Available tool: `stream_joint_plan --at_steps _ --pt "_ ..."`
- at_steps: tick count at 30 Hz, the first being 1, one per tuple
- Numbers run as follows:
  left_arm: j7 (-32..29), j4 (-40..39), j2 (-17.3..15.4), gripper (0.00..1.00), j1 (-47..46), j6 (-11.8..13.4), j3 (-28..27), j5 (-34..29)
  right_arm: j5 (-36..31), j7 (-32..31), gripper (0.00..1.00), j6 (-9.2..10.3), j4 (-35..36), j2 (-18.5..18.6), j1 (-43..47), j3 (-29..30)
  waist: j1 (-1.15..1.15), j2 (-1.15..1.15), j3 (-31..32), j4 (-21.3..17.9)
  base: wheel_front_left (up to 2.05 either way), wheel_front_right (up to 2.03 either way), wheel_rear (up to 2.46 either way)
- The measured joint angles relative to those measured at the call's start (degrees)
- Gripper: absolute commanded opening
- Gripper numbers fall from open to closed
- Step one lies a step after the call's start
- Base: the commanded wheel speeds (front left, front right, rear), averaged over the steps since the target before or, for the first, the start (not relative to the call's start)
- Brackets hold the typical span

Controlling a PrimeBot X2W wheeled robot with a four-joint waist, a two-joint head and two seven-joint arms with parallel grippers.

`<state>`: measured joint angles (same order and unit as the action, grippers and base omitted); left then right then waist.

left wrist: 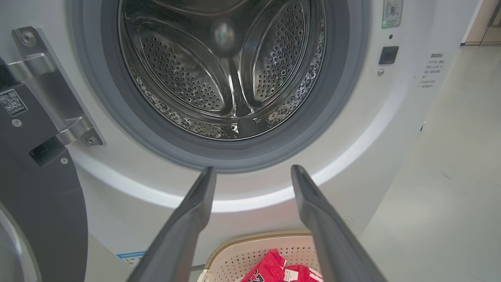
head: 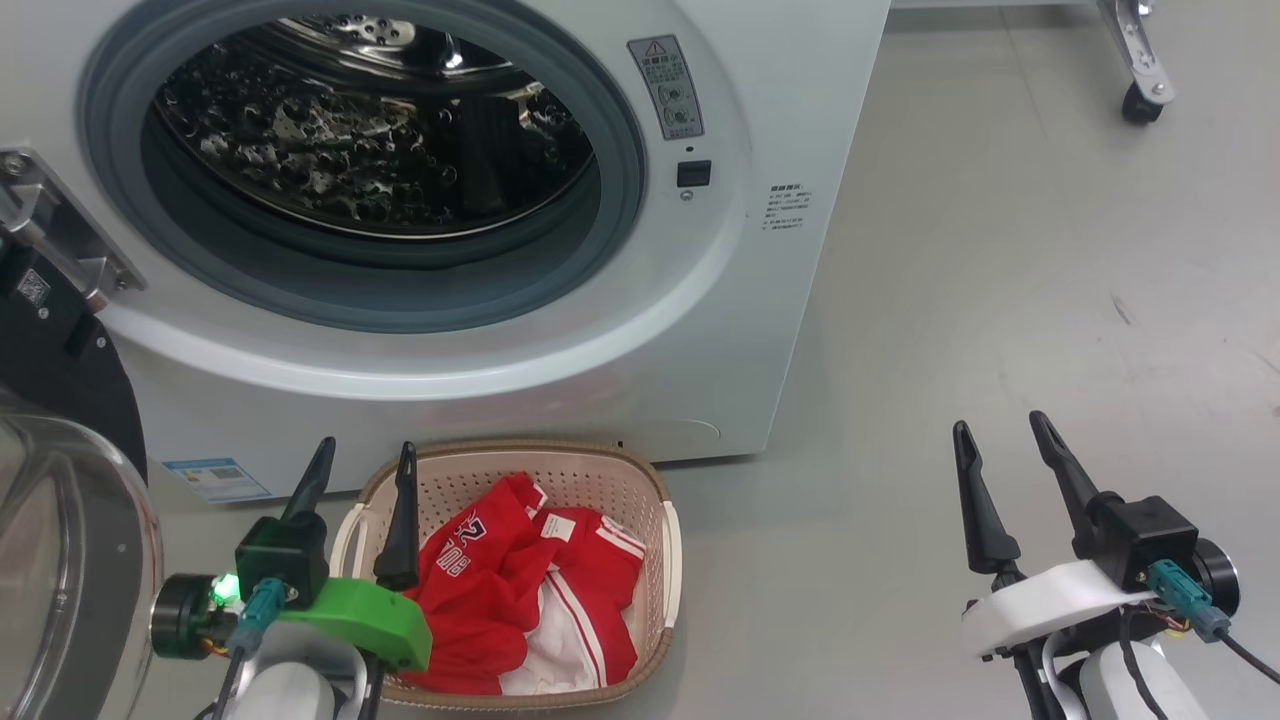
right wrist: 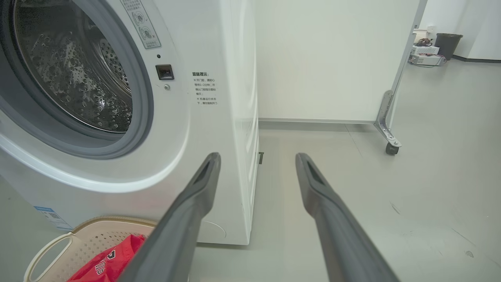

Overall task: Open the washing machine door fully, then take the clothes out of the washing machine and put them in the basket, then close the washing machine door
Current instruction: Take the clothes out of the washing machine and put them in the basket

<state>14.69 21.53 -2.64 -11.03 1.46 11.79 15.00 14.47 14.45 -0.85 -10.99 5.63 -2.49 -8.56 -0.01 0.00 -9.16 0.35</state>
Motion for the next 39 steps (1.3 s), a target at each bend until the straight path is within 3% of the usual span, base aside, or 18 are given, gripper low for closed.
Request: stream_joint_plan --at_steps 17,39 --pt "0.0 -7.5 -2.1 1.0 9.8 1.3 1.2 -1.9 0.0 0.0 1.0 0.59 0.3 -0.1 5.6 -0.6 0.0 0.0 8.4 0.1 0.0 0.0 0.0" --pt "-4.1 -15.1 -3.2 1.0 14.8 2.2 1.4 -2.0 0.0 -0.6 1.0 1.53 3.0 -0.1 7.5 -0.6 0.0 0.0 9.1 -0.2 0.0 0.0 0.0"
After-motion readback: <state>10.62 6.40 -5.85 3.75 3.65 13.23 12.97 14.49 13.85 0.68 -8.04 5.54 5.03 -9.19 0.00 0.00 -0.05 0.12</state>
